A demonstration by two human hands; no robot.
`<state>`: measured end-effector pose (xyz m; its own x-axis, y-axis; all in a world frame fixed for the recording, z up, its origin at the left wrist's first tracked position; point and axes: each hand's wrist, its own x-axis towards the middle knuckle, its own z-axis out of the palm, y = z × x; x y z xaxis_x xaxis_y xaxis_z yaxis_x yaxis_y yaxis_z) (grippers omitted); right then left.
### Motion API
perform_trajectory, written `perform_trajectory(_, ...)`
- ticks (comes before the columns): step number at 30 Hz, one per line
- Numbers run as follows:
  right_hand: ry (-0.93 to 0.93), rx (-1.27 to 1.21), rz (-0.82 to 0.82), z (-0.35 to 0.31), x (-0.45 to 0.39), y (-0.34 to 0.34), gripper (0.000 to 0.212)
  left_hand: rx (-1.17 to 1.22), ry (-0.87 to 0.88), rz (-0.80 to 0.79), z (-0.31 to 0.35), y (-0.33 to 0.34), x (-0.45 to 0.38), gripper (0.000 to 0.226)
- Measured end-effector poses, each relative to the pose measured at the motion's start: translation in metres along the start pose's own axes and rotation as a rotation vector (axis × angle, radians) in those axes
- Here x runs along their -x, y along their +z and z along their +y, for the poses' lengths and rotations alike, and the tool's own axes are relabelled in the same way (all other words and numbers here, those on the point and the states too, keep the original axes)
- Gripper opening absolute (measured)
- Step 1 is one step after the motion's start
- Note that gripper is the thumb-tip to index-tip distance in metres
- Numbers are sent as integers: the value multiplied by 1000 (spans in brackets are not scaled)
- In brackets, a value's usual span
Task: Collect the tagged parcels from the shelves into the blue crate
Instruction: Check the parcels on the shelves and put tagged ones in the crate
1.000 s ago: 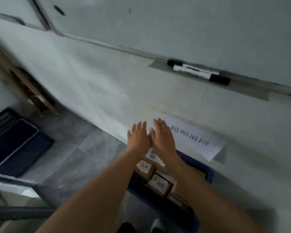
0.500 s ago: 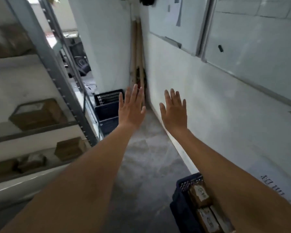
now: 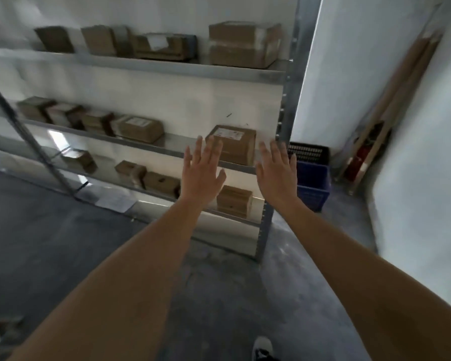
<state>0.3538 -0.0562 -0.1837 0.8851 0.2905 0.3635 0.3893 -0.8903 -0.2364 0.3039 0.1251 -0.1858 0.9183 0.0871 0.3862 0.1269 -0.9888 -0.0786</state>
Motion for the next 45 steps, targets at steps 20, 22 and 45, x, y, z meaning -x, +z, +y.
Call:
perform_trajectory(20,-426,-215,-363,-143,-169,215,54,-20,-398,-276,-193,122,-71,69)
perform_trajectory(22,-451,-208,-379,-162,-180,234,56,-9,-457,-307,-219,136,-69,69)
perform_trajectory(45,-274,-154,-649,-421,-299,453,64,86,-491,-453,-569,257,-126,68)
